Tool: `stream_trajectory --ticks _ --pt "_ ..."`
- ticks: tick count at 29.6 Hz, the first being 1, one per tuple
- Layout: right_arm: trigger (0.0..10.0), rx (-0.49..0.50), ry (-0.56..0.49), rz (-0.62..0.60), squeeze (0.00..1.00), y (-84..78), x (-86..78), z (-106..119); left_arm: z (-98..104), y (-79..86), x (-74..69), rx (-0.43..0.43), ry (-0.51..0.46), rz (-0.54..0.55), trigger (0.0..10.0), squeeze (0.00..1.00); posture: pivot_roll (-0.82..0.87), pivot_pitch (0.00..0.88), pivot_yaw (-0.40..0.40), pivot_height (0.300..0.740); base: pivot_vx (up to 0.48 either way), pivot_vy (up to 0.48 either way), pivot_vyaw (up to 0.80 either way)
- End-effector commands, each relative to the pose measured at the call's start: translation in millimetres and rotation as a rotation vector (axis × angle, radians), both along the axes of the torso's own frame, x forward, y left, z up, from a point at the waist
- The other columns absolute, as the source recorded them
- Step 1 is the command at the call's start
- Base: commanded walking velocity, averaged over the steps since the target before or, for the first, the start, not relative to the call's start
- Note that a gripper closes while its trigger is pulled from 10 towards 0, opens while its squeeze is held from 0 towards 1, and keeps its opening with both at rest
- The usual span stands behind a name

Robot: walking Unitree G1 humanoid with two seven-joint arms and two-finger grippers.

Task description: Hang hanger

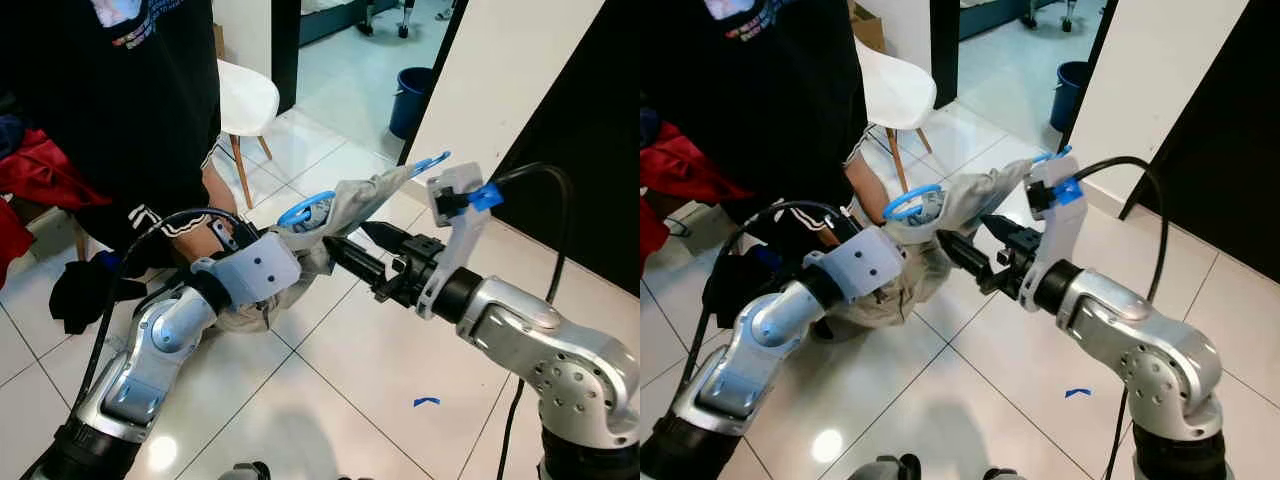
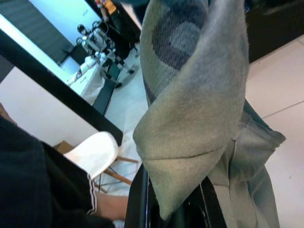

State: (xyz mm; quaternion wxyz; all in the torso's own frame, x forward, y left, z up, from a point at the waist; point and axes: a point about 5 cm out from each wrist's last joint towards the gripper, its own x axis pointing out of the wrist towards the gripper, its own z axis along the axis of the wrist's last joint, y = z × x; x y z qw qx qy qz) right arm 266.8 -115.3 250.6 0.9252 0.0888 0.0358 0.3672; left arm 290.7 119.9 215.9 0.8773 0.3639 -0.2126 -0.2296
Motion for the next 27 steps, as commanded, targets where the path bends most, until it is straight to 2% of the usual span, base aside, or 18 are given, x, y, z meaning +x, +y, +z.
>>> stream_trajectory --ticks 1,8,9,11,12,16,24,25,26,27 --pt "10.0 0.011 -0.007 -0.014 1.00 1.1 3.6 1 -2 -4.5 -0.5 0.006 -0.005 -0.010 10.0 0.00 0.06 0.181 -0.061 0.740 0.000 0.000 0.00" --pt "10.0 0.071 -0.026 -0.014 1.00 2.3 5.6 7 -1 -6.2 -0.6 0.003 -0.010 -0.016 10.0 0.00 0.06 0.181 -0.058 0.740 0.000 0.000 0.00" --pt "10.0 0.082 -0.023 -0.023 0.82 1.6 6.8 8 -1 -6.7 0.1 0.002 -0.010 -0.016 10.0 0.00 0.05 0.184 -0.056 0.740 0.000 0.000 0.00" --pt "10.0 0.090 -0.021 -0.029 0.82 1.1 7.7 9 -1 -7.1 0.7 0.001 -0.011 -0.016 10.0 0.00 0.05 0.184 -0.056 0.740 0.000 0.000 0.00" --pt "10.0 0.096 -0.019 -0.030 0.00 1.5 8.2 9 -1 -8.1 1.1 -0.001 -0.011 -0.018 10.0 0.00 0.05 0.186 -0.054 0.740 0.000 0.000 0.00" --pt "10.0 0.096 -0.014 -0.032 0.00 3.0 8.9 9 0 -9.2 1.3 -0.003 -0.013 -0.020 10.0 0.00 0.06 0.190 -0.053 0.740 0.000 0.000 0.00" --pt "10.0 0.024 0.046 -0.097 0.00 5.1 16.4 -4 3 -10.2 2.9 -0.011 -0.016 -0.017 10.0 0.00 0.07 0.203 -0.049 0.740 0.000 0.000 0.00" --pt "4.7 0.014 0.057 -0.112 0.00 4.4 18.4 -6 3 -10.3 3.2 -0.013 -0.019 -0.015 10.0 0.00 0.07 0.205 -0.050 0.740 0.000 0.000 0.00" --pt "4.7 0.014 0.057 -0.112 0.00 4.4 18.4 -6 3 -10.3 3.2 -0.013 -0.019 -0.015 10.0 0.00 0.07 0.205 -0.050 0.740 0.000 0.000 0.00" --pt "0.0 0.014 0.069 -0.139 0.00 3.0 21.3 -9 4 -10.3 3.6 -0.016 -0.020 -0.012 10.0 0.00 0.07 0.205 -0.051 0.740 0.000 0.000 0.00"
